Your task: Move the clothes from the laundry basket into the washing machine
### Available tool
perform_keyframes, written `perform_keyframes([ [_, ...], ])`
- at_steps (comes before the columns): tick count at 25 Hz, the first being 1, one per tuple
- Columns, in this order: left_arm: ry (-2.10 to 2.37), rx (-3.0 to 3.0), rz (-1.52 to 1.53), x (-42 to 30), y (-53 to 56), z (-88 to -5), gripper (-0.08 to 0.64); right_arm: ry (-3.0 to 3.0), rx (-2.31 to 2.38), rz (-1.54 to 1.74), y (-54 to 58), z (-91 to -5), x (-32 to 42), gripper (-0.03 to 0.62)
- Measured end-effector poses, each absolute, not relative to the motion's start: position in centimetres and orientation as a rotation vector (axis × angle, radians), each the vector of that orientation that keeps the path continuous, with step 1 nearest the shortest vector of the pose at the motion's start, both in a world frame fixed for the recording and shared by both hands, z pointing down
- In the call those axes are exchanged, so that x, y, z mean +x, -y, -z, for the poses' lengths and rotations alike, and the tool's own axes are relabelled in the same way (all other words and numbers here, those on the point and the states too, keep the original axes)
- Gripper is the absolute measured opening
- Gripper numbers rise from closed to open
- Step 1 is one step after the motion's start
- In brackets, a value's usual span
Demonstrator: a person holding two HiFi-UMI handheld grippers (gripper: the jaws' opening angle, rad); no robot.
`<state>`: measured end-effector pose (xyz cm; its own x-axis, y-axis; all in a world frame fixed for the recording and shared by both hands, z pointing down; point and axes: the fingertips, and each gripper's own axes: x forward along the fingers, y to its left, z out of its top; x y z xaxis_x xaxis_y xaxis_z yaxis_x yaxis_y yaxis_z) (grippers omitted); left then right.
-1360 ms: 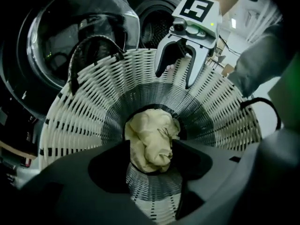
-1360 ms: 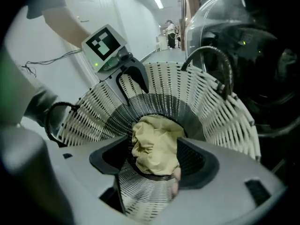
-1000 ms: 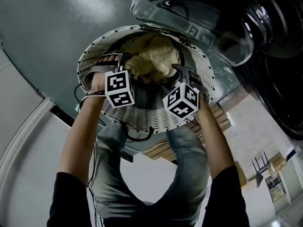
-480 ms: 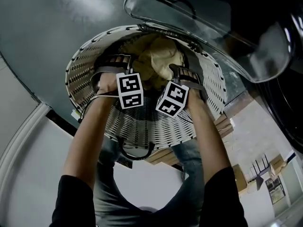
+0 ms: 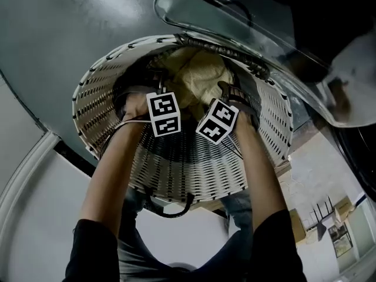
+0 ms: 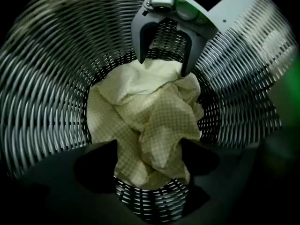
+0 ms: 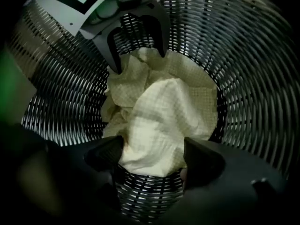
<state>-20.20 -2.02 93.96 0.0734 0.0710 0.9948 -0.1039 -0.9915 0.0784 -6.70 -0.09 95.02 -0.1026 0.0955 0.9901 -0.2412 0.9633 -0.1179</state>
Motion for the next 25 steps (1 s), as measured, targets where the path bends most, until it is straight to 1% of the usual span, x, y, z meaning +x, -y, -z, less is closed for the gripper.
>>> perform_keyframes([
  [4, 0.009, 2.124, -2.110, -21.2, 1.3, -96.0, 0.425, 1.599, 0.086, -0.251, -0.1, -97.0, -6.1, 0.411],
  [6, 0.006, 2.101, -2.128, -21.3, 1.2, -96.8, 0.418, 1.586, 0.082, -0.255, -0.3, -97.9, -5.6, 0.372],
  [10, -0.001, 2.116, -2.127, -21.3, 1.4, -97.5, 0.368, 1.585, 0.101, -0.274, -0.4, -98.9, -5.6, 0.340],
  [11, -0.002, 2.124, -2.130, -21.4, 1.5, -97.5, 0.348, 1.585, 0.110, -0.265, -0.2, -99.0, -5.7, 0.306],
  [12, 0.004, 2.137, -2.134, -21.4, 1.7, -97.5, 0.293, 1.585, 0.123, -0.257, 0.0, -99.2, -5.7, 0.248],
  [13, 0.015, 2.150, -2.141, -21.4, 2.1, -97.5, 0.245, 1.584, 0.133, -0.252, 0.2, -99.3, -5.6, 0.207],
  [15, 0.034, 2.171, -2.156, -21.1, 2.8, -97.6, 0.184, 1.579, 0.136, -0.256, 0.3, -99.7, -5.4, 0.185],
  [16, 0.041, 2.178, -2.152, -20.9, 2.9, -97.6, 0.139, 1.574, 0.139, -0.254, 0.3, -99.8, -5.2, 0.162],
  [18, 0.058, 2.185, -2.113, -20.7, 2.9, -97.6, 0.052, 1.564, 0.161, -0.233, 0.5, -99.9, -4.9, 0.053],
  [19, 0.068, 2.183, -2.084, -20.7, 2.8, -97.4, 0.043, 1.561, 0.173, -0.222, 0.7, -99.8, -4.8, 0.018],
  [22, 0.112, 2.165, -1.992, -20.7, 2.8, -96.6, 0.035, 1.580, 0.200, -0.230, 0.9, -99.2, -5.2, 0.014],
  [25, 0.140, 2.165, -1.964, -20.7, 3.0, -95.4, 0.034, 1.609, 0.207, -0.227, 1.2, -98.0, -5.8, 0.012],
])
